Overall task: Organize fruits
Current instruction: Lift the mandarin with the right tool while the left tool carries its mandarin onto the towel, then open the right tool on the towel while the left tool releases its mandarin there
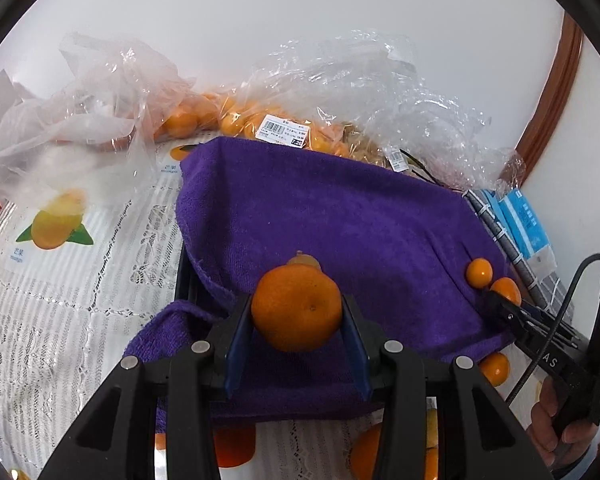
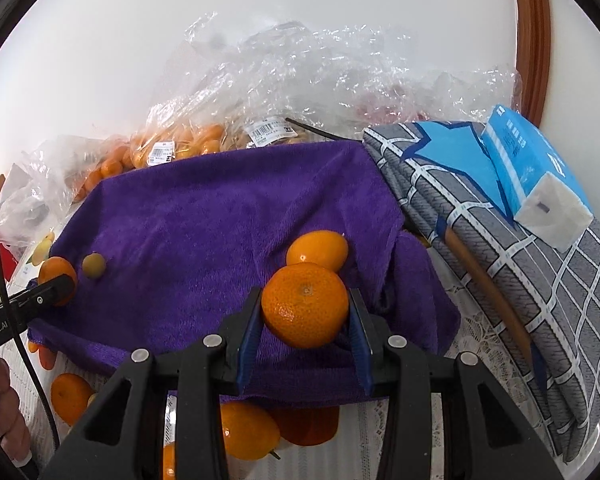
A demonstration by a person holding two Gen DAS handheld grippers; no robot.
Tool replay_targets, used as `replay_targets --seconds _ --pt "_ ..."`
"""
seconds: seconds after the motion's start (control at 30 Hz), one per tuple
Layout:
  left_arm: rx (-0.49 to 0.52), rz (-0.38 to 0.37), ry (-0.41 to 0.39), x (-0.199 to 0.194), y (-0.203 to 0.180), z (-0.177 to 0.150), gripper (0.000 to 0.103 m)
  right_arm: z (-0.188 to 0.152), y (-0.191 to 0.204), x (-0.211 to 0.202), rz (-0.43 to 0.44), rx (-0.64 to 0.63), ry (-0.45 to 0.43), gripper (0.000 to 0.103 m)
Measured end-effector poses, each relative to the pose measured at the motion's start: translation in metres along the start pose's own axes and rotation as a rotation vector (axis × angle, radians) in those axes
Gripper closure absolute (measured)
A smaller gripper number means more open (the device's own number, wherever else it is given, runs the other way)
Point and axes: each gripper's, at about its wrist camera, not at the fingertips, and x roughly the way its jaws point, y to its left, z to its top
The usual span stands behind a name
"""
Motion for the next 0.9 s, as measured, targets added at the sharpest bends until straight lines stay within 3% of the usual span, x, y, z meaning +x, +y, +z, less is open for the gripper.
replay_targets --seconds 0.47,0.63,0.7,0.77,0.9 --pt "0.078 0.061 -0.005 0.004 -0.013 -0.004 0.062 -0.003 0.003 0.0 -0.019 -0.009 -0.008 0.062" --pt "0.085 0.064 -0.01 0.004 -0.014 -0.005 0.061 -0.004 0.003 -0.003 -0.014 -0.009 -0.016 0.049" --pt "0.086 0.058 -0.014 0.003 -0.015 -0.005 0.059 -0.004 0.003 -0.004 -0.024 -0.006 -0.021 0.044" --pt "0.095 0.045 -0.018 0.001 -0.017 -0.006 0.048 -0.004 0.001 -0.006 -0.034 0.004 -0.029 0.041" --pt "0.115 0.058 -0.061 -0.005 -0.021 -0.007 0.044 -0.003 -0.006 -0.012 -0.046 0.041 -0.058 0.039"
